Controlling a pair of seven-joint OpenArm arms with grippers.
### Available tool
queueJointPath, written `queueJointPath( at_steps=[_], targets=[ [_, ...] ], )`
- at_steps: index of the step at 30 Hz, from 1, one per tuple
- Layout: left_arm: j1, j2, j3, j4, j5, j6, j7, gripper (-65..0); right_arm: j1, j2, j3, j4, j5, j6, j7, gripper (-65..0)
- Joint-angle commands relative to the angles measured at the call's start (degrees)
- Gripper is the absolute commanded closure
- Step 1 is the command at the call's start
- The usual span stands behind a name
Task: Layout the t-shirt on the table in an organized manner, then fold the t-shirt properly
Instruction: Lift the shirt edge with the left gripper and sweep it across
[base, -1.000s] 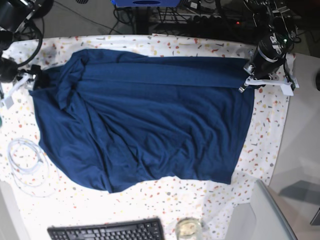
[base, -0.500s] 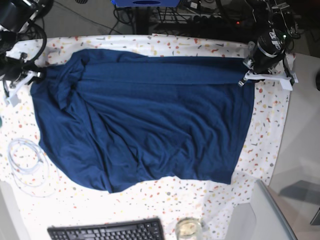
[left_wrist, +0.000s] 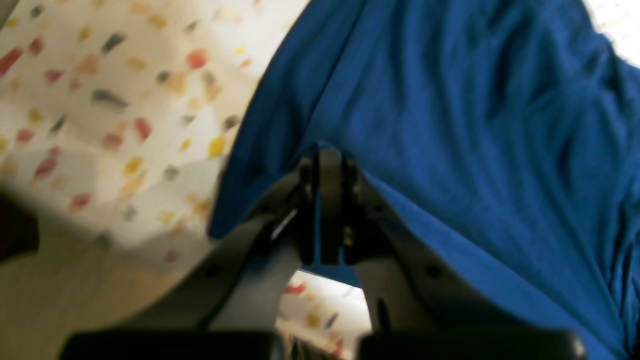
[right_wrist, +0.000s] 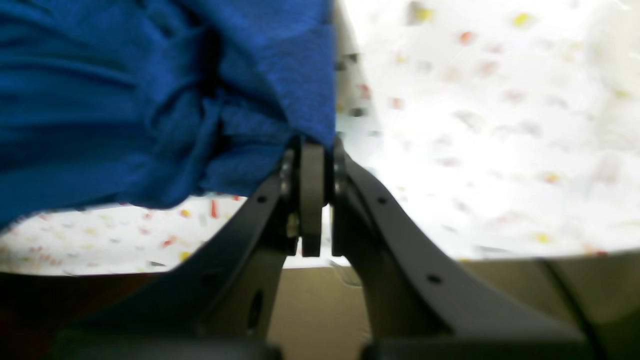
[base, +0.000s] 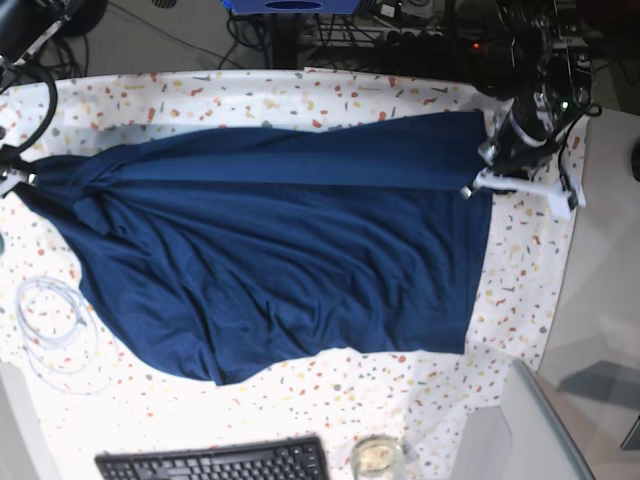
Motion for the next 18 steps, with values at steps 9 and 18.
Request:
queueJointPath(
  at_steps=[9, 18],
  targets=[
    [-24.8, -0.7, 6.1, -5.1, -0.2, -0.1, 4.3, 0.0, 15.0, 5.7, -15.5, -8.3, 1.6, -5.8, 6.3, -0.6],
    [-50.3, 4.1, 9.3, -23.4, 0.3, 0.0, 4.1, 0.0, 35.2, 15.7, -29.6, -33.0, 1.6, -8.7, 21.5, -0.6]
  ],
)
